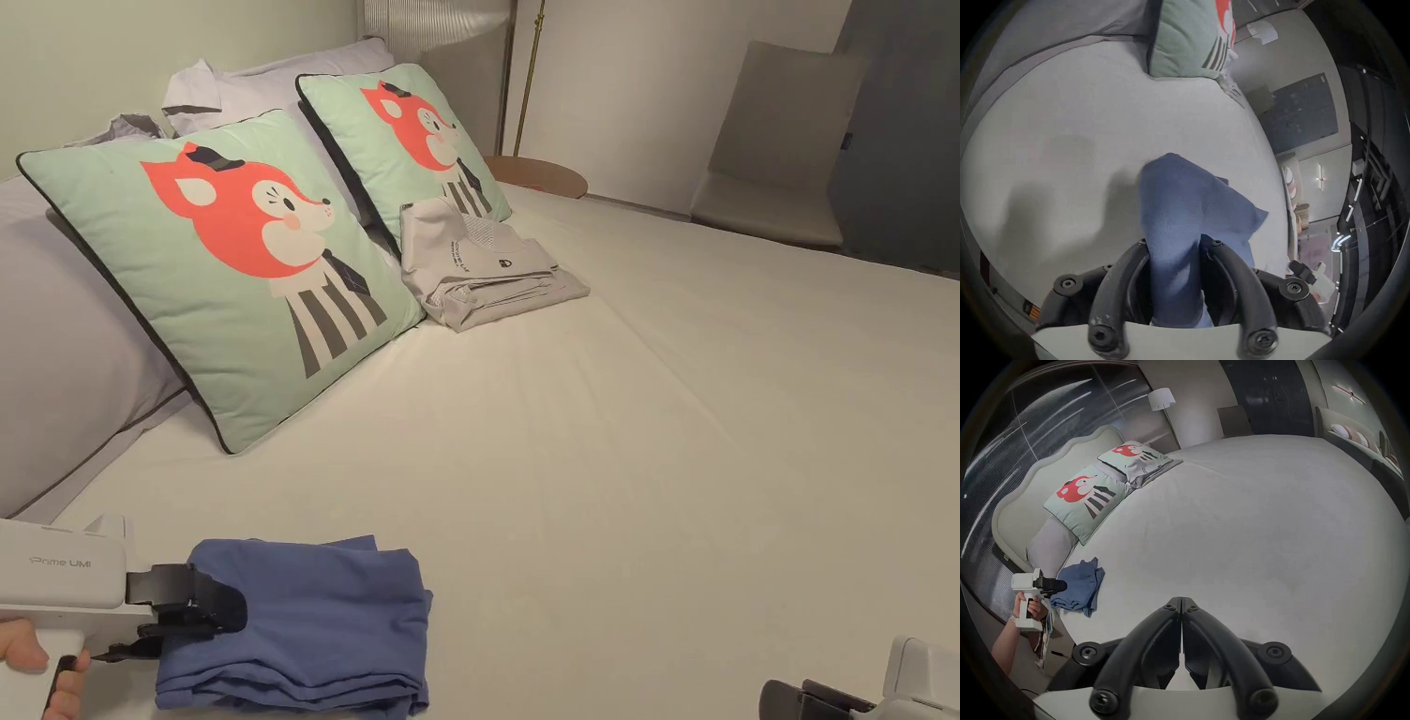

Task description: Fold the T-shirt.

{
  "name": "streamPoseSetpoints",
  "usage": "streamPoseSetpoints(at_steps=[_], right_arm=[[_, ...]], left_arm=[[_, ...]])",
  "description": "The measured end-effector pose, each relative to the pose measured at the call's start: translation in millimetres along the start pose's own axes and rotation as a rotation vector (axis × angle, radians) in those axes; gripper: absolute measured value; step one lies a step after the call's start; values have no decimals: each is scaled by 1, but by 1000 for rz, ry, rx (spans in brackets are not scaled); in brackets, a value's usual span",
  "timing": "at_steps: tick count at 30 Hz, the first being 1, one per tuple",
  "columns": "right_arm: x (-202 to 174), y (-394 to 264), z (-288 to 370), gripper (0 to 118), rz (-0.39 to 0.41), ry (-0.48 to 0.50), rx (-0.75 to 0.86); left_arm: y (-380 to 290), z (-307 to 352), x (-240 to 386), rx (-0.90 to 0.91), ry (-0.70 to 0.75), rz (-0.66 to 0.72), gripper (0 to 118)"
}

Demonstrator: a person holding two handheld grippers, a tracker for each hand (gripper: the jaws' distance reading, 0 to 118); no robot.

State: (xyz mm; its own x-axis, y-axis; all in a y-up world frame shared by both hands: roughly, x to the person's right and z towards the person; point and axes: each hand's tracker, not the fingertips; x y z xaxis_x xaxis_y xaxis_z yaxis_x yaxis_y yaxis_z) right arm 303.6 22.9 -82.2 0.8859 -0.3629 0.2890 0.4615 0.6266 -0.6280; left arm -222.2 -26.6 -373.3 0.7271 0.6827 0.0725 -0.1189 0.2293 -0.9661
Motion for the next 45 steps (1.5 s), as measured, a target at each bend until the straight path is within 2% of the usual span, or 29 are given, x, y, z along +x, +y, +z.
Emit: streamPoseSetpoints(at_steps=[2,5,6,8,11,13,14,17,18,23,27,32,36,38,45], right_arm=[[2,1,5,1,16,-18,6],[9,2,16,1,23,-33,21],[12,2,20,1,22,-35,31],[17,1,29,1,23,-42,48],[27,-1,42,1,29,-57,72],[34,-3,52,1,38,-85,94],[38,-5,57,1,36,-94,101],[51,-11,73,1,22,-126,130],[54,-12,79,1,33,-156,148],[72,-13,117,1,80,-293,296],[78,-2,155,1,135,-409,530],[72,16,200,1,241,-520,831],[65,24,226,1,300,-567,1002],[63,25,234,1,314,-578,1042],[70,22,232,1,299,-578,1030]], left_arm=[[-5,1,8,62,120,-43,78],[-26,9,40,204,333,-222,97],[-35,16,49,265,371,-286,111],[-54,27,74,338,350,-352,110],[-79,38,104,308,154,-329,110],[-98,31,127,256,13,-303,102],[-106,26,137,239,-35,-308,88],[-135,-3,179,240,-36,-369,6],[-143,-17,192,245,-24,-399,0],[-180,-55,268,361,33,-606,1],[-208,-54,336,627,62,-765,1],[-229,-35,396,952,43,-854,0],[-240,-25,421,1081,28,-879,1],[-245,-26,427,1113,31,-887,1],[-255,-34,427,1116,32,-915,1]])
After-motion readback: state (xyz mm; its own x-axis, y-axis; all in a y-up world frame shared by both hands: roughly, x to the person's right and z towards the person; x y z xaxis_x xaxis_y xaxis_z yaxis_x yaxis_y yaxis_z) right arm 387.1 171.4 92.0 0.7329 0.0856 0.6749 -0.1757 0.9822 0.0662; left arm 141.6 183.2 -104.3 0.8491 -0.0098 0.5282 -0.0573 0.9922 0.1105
